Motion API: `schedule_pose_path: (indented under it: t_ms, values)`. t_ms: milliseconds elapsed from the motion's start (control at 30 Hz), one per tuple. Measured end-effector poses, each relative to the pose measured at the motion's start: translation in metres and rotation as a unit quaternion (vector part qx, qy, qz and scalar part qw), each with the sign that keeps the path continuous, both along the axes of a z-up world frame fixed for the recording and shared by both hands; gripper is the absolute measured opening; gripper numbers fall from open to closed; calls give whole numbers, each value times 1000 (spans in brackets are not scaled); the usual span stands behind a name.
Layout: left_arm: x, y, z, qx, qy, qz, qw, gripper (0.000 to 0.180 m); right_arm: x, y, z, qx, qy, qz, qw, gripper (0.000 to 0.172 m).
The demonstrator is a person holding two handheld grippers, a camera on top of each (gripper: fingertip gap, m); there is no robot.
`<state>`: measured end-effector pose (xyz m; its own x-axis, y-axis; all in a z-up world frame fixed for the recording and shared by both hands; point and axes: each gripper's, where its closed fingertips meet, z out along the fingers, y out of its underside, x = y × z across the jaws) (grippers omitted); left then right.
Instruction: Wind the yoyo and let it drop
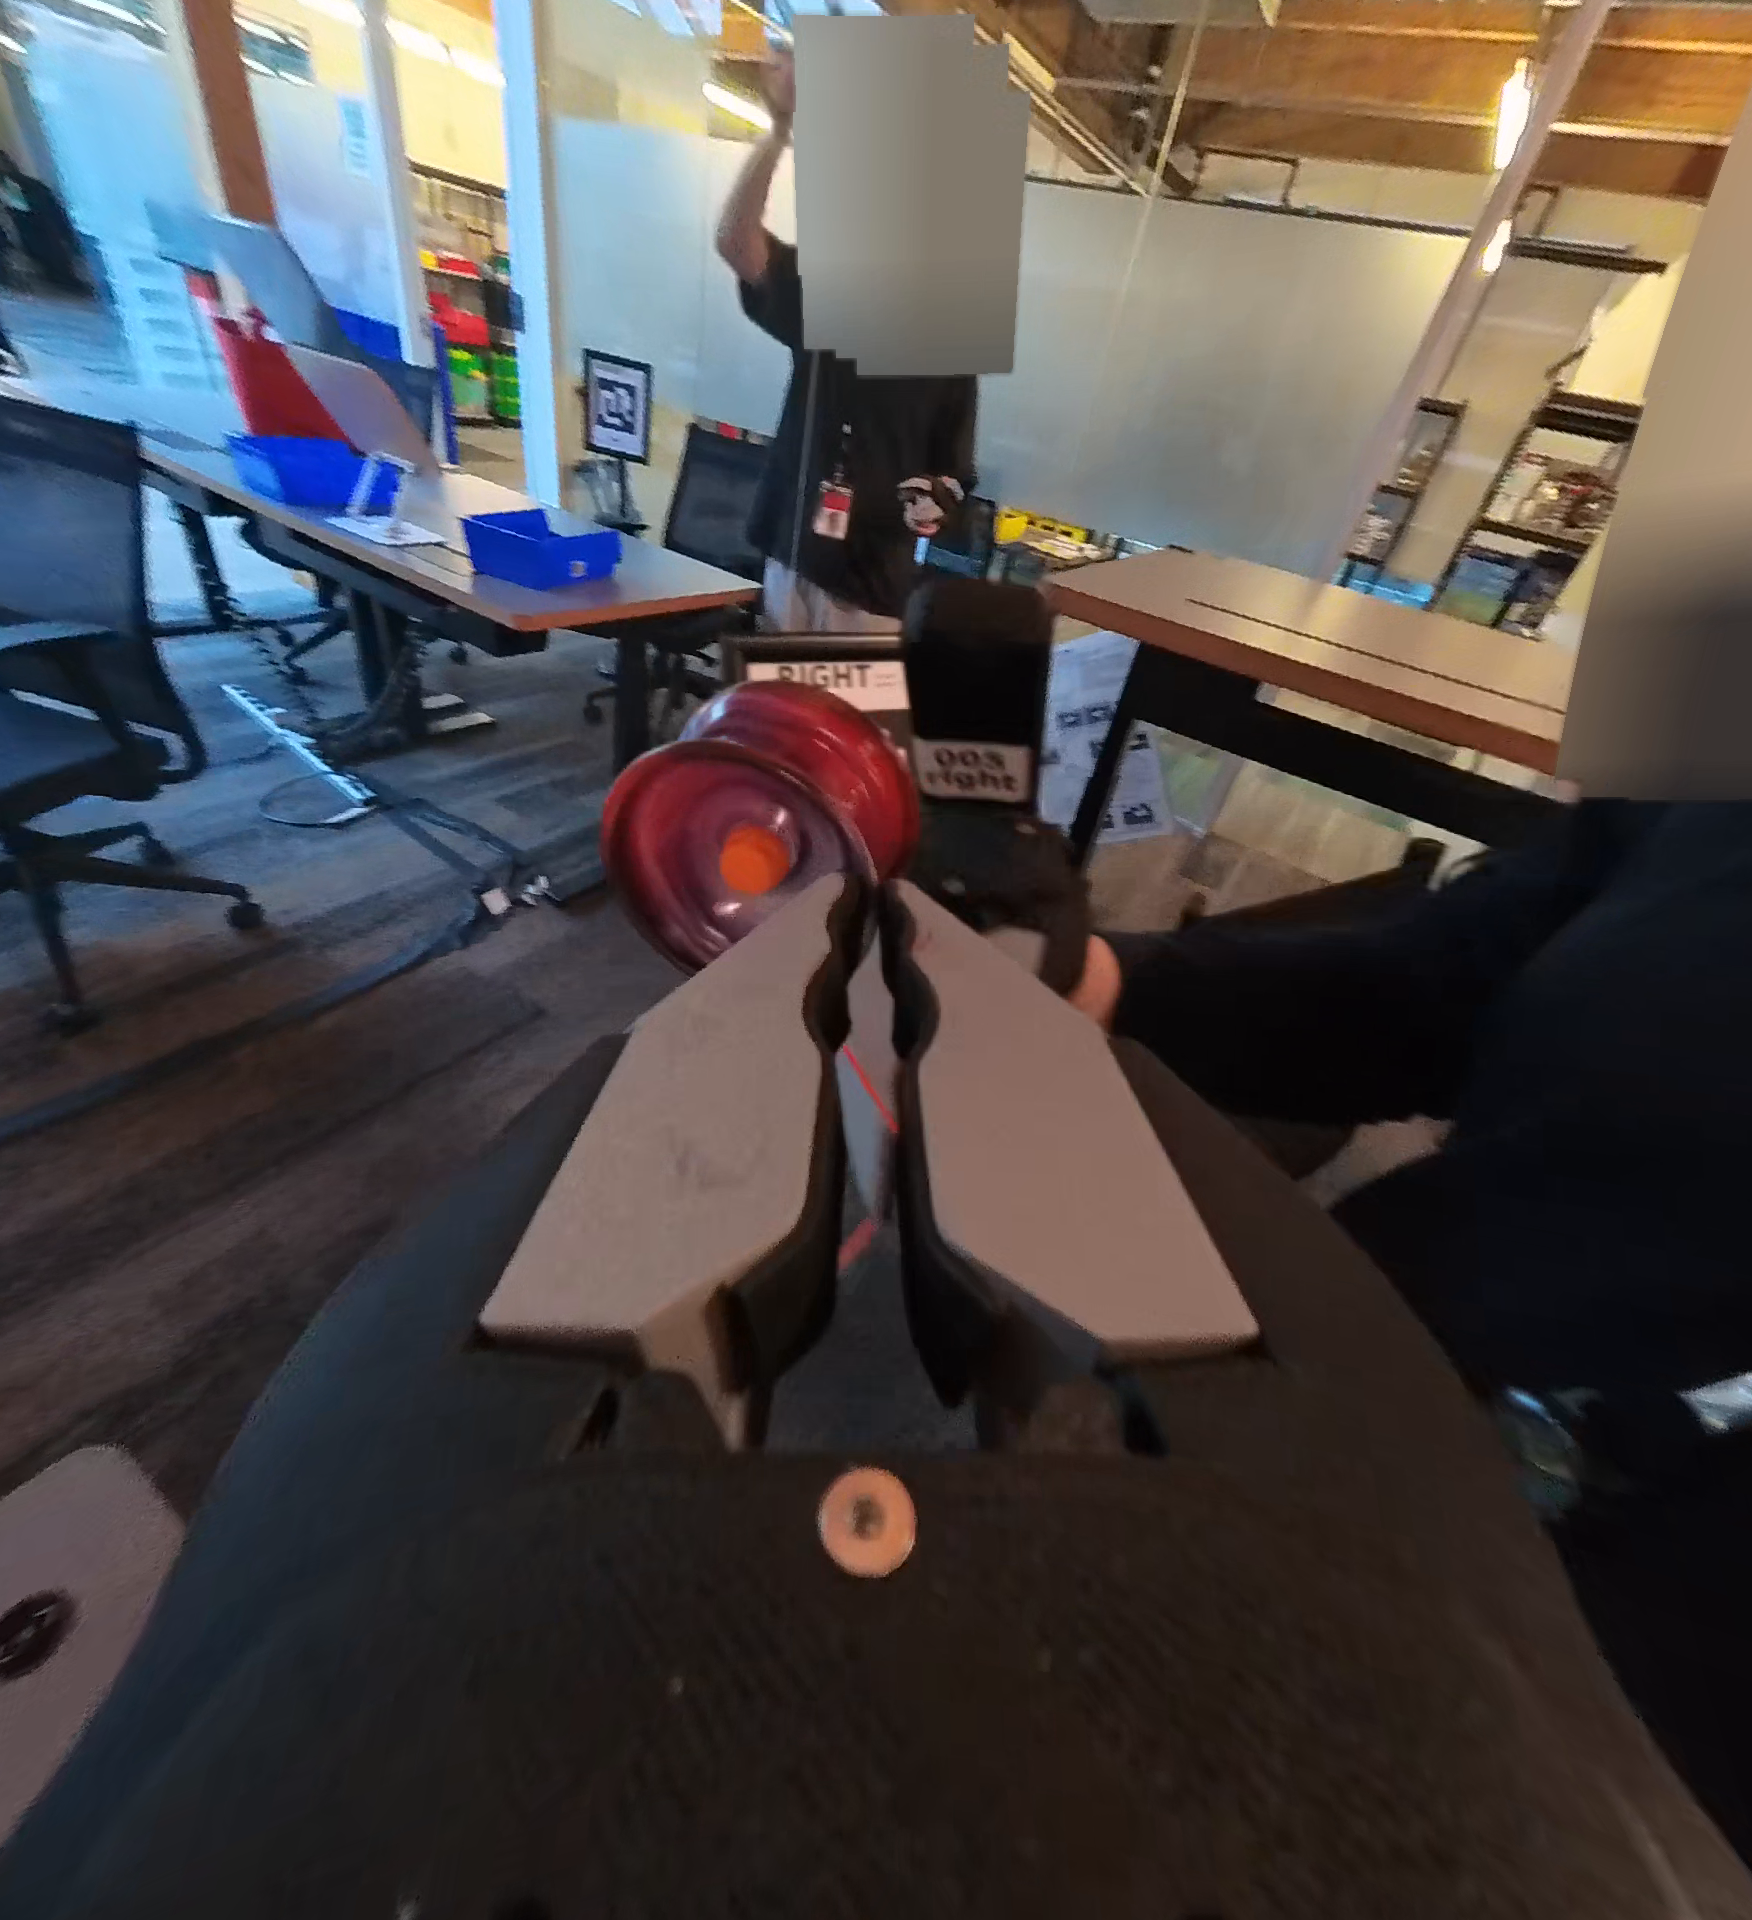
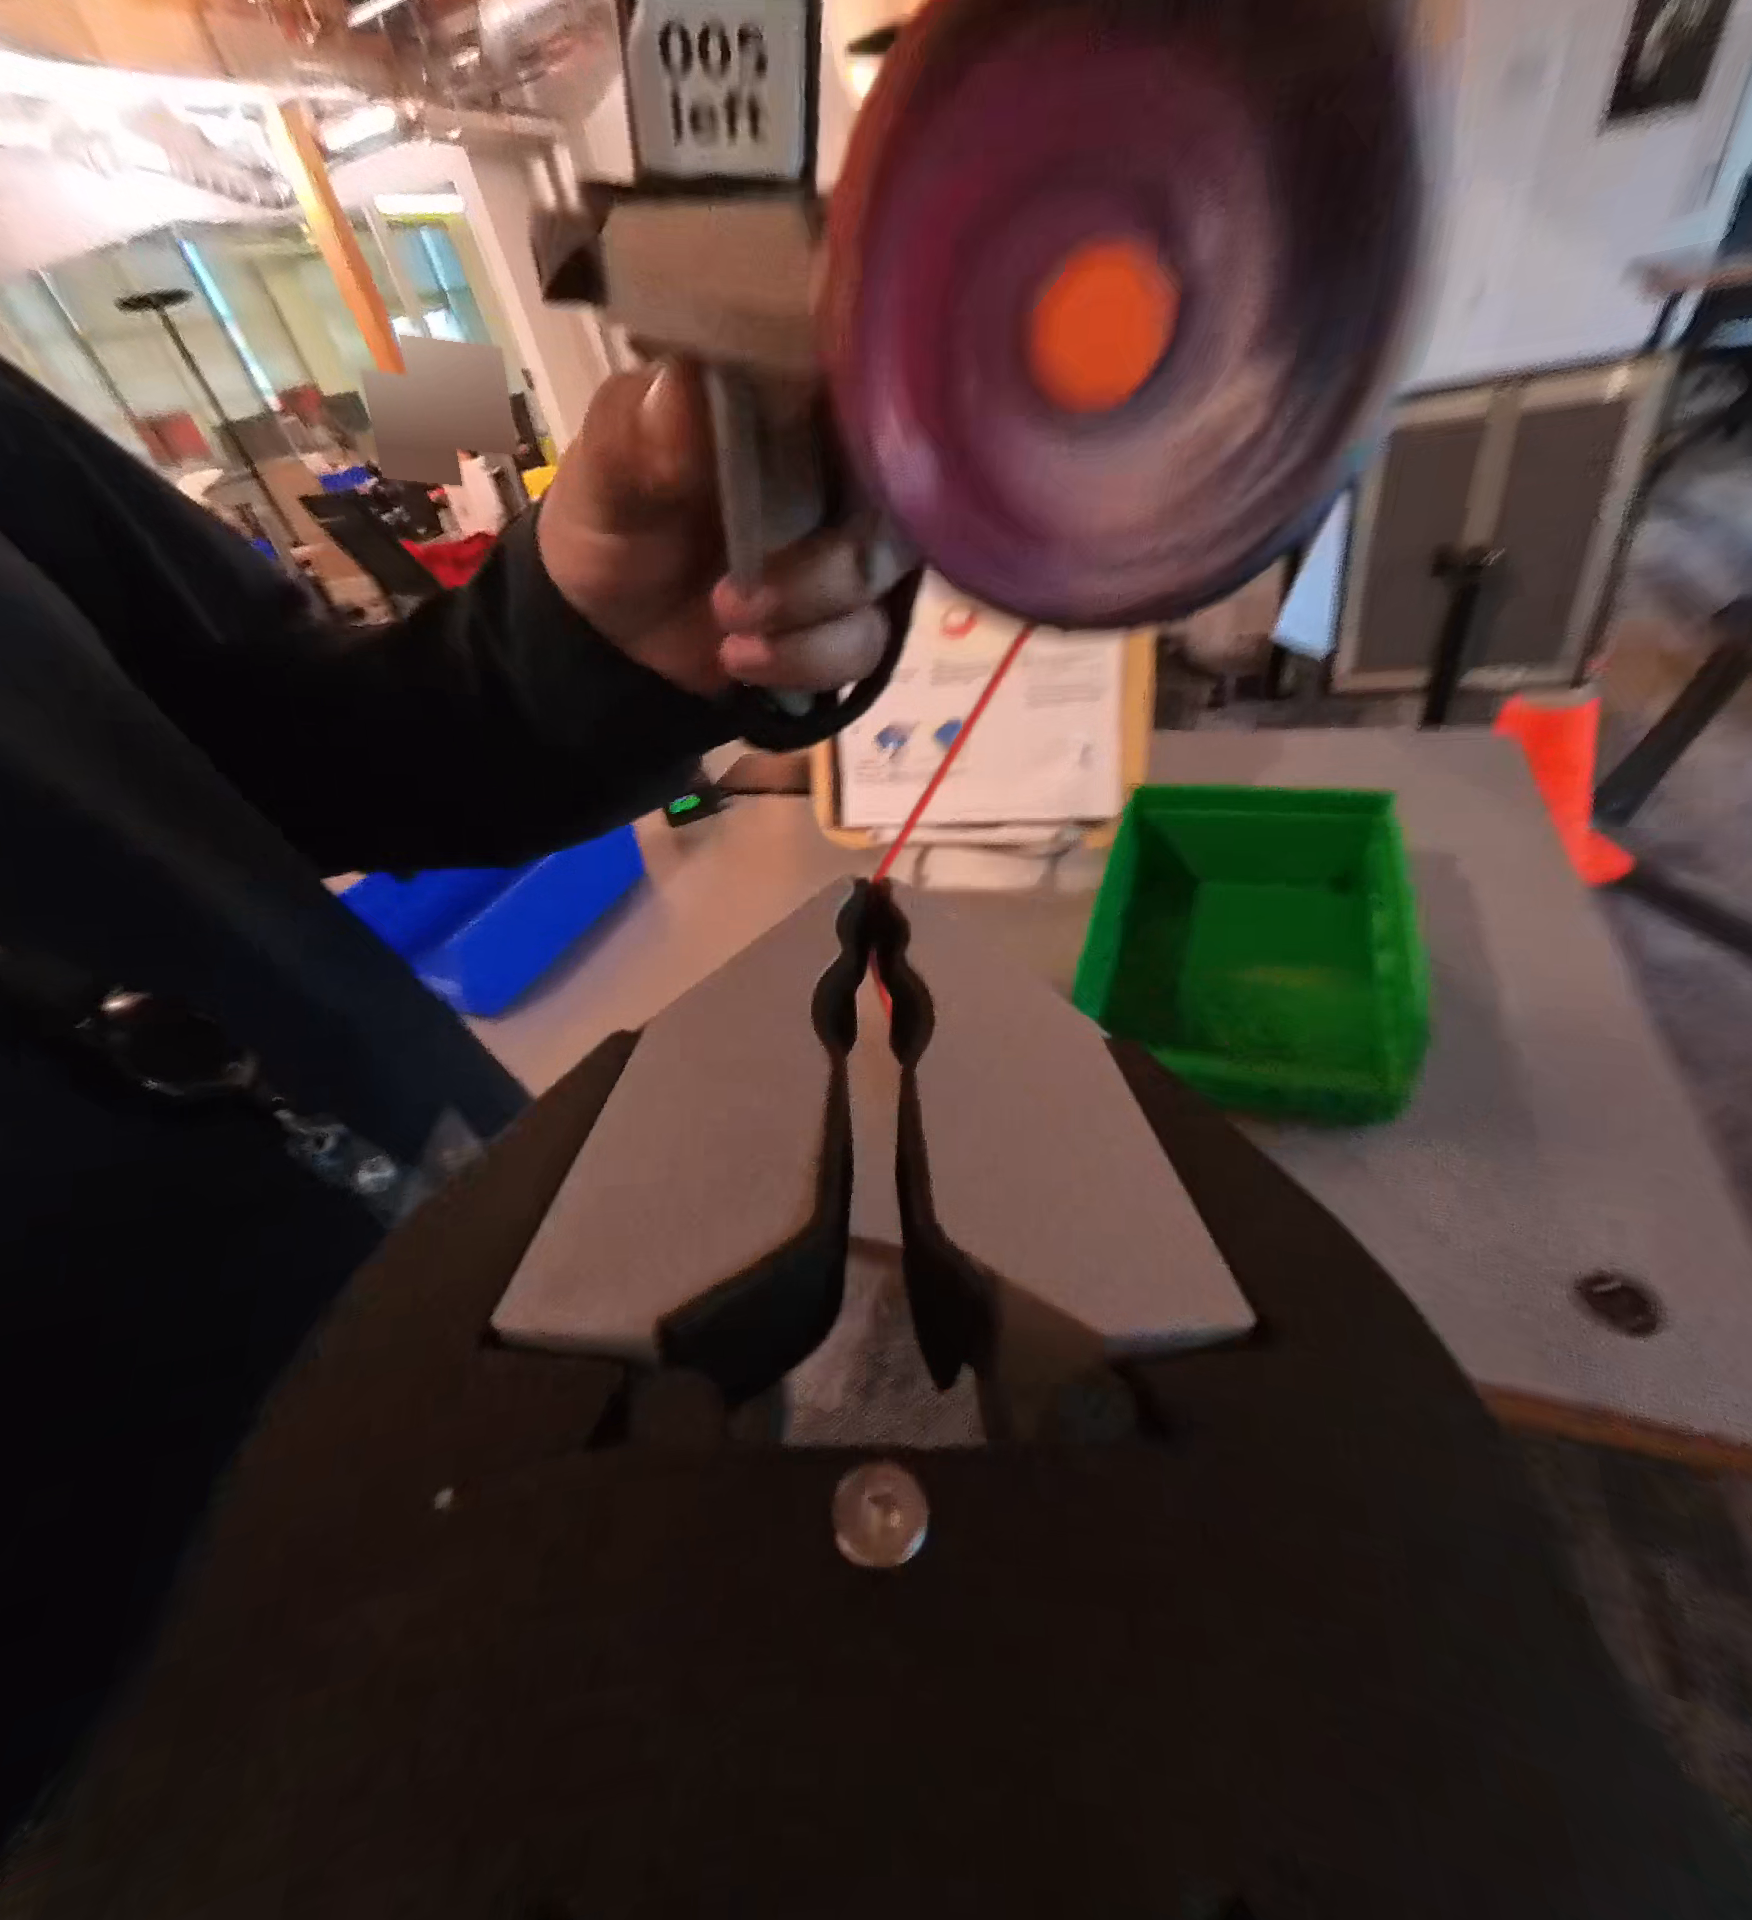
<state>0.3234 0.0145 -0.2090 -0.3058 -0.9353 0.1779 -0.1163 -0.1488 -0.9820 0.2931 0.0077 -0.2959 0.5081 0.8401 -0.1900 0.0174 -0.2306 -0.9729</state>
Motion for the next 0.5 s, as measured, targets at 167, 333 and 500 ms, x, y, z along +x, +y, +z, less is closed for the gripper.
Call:
schedule_pose_path:
  t_ms: [167, 333, 500]
  values:
    - [-10, 26, -40, 118, 69, 75, 988, 1, -35, -20, -7, -7, -48, 0, 999, 0]
    - [-24, 19, -84, 199, 142, 58, 968, 0, -15, -23, 27, 27, -151, -43, 987, 0]
    - [-38, -15, -102, 214, 186, -25, 959, 1, 25, -2, 42, 73, -326, -88, 939, 0]
